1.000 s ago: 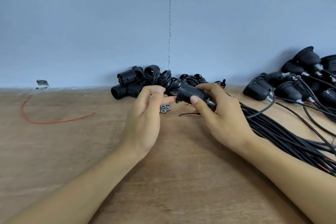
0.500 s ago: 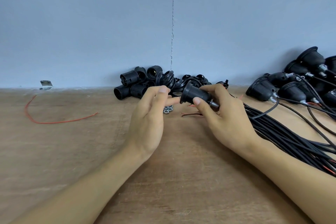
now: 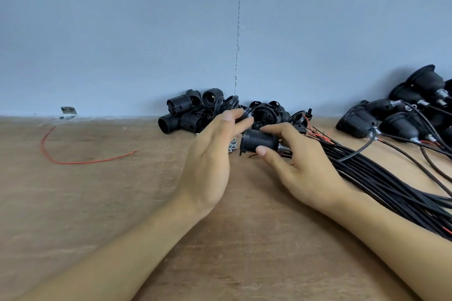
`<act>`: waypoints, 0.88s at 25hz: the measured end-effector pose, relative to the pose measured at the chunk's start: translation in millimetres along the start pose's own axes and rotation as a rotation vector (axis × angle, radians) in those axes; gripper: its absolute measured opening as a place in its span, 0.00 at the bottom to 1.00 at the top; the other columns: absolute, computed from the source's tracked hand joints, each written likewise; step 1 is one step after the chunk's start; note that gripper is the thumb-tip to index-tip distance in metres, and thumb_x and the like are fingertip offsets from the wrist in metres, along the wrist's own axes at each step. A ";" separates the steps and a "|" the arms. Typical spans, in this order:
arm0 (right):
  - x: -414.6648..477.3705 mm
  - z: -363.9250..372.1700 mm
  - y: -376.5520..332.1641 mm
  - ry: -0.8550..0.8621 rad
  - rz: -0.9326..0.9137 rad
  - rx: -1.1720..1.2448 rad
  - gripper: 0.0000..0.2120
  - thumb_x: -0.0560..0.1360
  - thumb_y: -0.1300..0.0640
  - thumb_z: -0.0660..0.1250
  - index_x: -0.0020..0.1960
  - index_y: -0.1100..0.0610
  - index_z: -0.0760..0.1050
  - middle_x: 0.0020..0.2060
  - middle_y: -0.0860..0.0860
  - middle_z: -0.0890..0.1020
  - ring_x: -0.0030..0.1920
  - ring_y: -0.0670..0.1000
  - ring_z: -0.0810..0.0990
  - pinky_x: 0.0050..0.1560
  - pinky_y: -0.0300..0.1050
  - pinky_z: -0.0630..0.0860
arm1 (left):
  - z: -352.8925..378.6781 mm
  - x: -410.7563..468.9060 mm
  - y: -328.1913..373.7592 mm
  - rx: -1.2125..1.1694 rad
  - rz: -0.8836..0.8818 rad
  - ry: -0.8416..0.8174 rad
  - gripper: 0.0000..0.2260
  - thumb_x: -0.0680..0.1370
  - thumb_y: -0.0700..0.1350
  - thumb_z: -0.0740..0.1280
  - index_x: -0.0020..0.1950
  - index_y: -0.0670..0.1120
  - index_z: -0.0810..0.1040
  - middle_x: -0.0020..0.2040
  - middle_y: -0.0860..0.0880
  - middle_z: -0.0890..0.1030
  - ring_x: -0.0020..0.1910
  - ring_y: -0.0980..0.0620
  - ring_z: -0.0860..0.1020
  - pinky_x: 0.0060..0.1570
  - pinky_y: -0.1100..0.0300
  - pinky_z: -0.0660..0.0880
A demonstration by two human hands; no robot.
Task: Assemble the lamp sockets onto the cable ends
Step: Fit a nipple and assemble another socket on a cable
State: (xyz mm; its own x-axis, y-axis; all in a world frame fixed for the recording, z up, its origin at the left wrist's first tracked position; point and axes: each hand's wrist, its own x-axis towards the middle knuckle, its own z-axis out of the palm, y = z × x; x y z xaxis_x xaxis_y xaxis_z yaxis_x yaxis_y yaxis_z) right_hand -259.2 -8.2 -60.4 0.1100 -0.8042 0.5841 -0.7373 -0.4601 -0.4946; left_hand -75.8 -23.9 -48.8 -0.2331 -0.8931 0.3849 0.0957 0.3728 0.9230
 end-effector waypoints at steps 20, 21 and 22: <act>0.8 -5.2 -0.4 -0.093 -0.053 -0.049 0.15 0.78 0.41 0.64 0.63 0.41 0.69 0.53 0.37 0.79 0.45 0.39 0.78 0.43 0.41 0.72 | -2.5 6.5 5.1 -0.245 0.075 0.117 0.12 0.79 0.53 0.59 0.56 0.49 0.77 0.55 0.45 0.78 0.55 0.46 0.85 0.60 0.54 0.80; 1.0 -5.3 -0.8 -0.082 -0.062 -0.123 0.15 0.78 0.40 0.64 0.63 0.40 0.68 0.55 0.37 0.78 0.43 0.37 0.76 0.41 0.42 0.70 | -2.8 6.5 5.0 -0.233 0.089 0.119 0.12 0.79 0.53 0.59 0.56 0.49 0.77 0.53 0.46 0.78 0.56 0.46 0.85 0.59 0.53 0.79; 1.1 -5.6 -1.4 -0.064 -0.078 -0.197 0.16 0.78 0.40 0.64 0.63 0.39 0.67 0.57 0.36 0.77 0.42 0.36 0.74 0.41 0.43 0.70 | -2.5 6.2 4.4 -0.219 0.098 0.126 0.12 0.80 0.53 0.59 0.55 0.50 0.77 0.52 0.47 0.79 0.56 0.46 0.85 0.59 0.52 0.79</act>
State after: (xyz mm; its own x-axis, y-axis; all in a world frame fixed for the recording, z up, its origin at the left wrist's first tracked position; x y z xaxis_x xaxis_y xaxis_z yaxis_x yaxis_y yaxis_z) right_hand -261.8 -6.3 -55.5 0.2089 -0.7942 0.5706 -0.8402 -0.4443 -0.3108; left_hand -74.4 -28.3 -42.4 -0.0919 -0.8849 0.4567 0.3220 0.4076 0.8545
